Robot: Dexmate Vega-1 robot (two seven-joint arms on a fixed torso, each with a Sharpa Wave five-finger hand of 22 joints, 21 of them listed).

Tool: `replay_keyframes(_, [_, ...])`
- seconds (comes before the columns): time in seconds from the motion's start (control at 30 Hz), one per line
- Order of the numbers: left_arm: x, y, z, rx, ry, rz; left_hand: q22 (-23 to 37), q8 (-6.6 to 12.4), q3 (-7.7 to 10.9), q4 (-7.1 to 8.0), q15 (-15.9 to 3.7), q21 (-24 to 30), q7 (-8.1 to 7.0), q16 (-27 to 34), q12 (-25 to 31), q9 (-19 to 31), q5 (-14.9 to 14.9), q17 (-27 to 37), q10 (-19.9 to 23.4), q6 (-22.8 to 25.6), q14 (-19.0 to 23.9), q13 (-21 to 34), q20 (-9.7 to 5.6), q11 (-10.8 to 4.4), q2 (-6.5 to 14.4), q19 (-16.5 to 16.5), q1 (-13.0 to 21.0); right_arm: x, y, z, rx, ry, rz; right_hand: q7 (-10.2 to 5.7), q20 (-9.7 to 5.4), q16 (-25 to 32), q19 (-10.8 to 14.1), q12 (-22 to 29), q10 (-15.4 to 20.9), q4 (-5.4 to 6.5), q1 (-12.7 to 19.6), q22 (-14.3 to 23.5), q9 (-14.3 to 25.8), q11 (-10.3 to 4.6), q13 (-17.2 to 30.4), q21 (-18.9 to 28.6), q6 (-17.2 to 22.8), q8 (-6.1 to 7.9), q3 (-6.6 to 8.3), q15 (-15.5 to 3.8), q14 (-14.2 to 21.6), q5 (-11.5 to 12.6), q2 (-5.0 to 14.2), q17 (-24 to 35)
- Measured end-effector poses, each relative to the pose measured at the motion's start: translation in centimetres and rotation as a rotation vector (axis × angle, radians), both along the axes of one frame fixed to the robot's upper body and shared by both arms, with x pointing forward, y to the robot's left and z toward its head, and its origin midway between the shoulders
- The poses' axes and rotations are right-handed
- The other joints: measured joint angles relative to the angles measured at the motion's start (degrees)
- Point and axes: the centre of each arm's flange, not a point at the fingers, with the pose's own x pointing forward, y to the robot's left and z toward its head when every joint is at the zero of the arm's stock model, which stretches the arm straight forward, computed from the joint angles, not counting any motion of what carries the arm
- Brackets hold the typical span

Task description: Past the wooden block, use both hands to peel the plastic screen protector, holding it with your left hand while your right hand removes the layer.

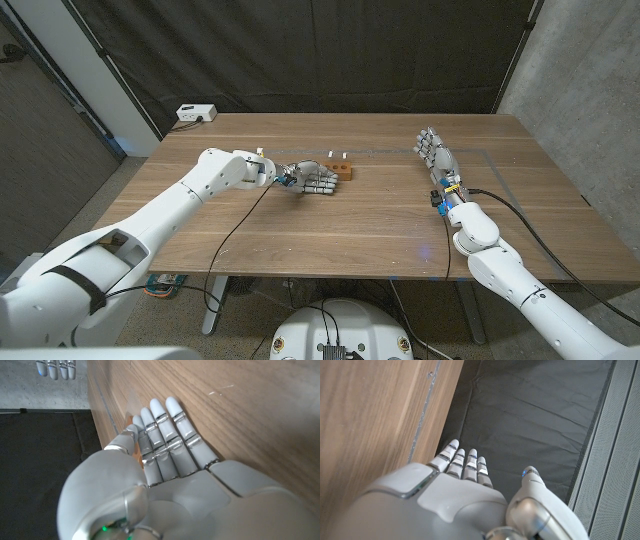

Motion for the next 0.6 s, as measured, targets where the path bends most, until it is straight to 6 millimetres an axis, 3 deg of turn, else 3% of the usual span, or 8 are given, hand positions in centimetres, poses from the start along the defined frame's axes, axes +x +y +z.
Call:
replay_keyframes(0.4, [-0.5,-1.3,1.7,-0.011,-0.137,-0.123,0.14,-0.02,0.28,0.28,0.01,0.41,-0.06,0.0,-0.44,-0.01,-0.14,0.56,0.0,0.06,-0.01,0.47,-0.89,0.0,-0.01,-0.24,0.0,-0.1,0.1,0.4,-0.012,-0.007,0.003,0.0,0.0,0.0,0.0,0.0,0.0,0.0,0.0,0.0,0.0,0.0,0.0,0.0,0.0,0.0,0.0,-0.21,0.22,0.0,0.0,0.0])
replay_keyframes(0.6, [-0.7,-1.6,2.3,-0.03,-0.192,-0.164,0.14,-0.04,0.43,0.43,0.01,0.41,-0.06,0.0,-0.44,-0.03,-0.15,0.59,0.0,0.06,-0.01,0.54,-1.13,0.0,-0.02,-0.49,-0.02,-0.1,0.1,0.8,-0.019,-0.015,0.003,-0.08,0.0,0.0,0.0,0.0,0.39,-0.56,0.3,0.0,0.0,0.09,0.0,-0.22,0.53,0.22,-0.08,-0.32,0.33,0.0,0.3,0.01])
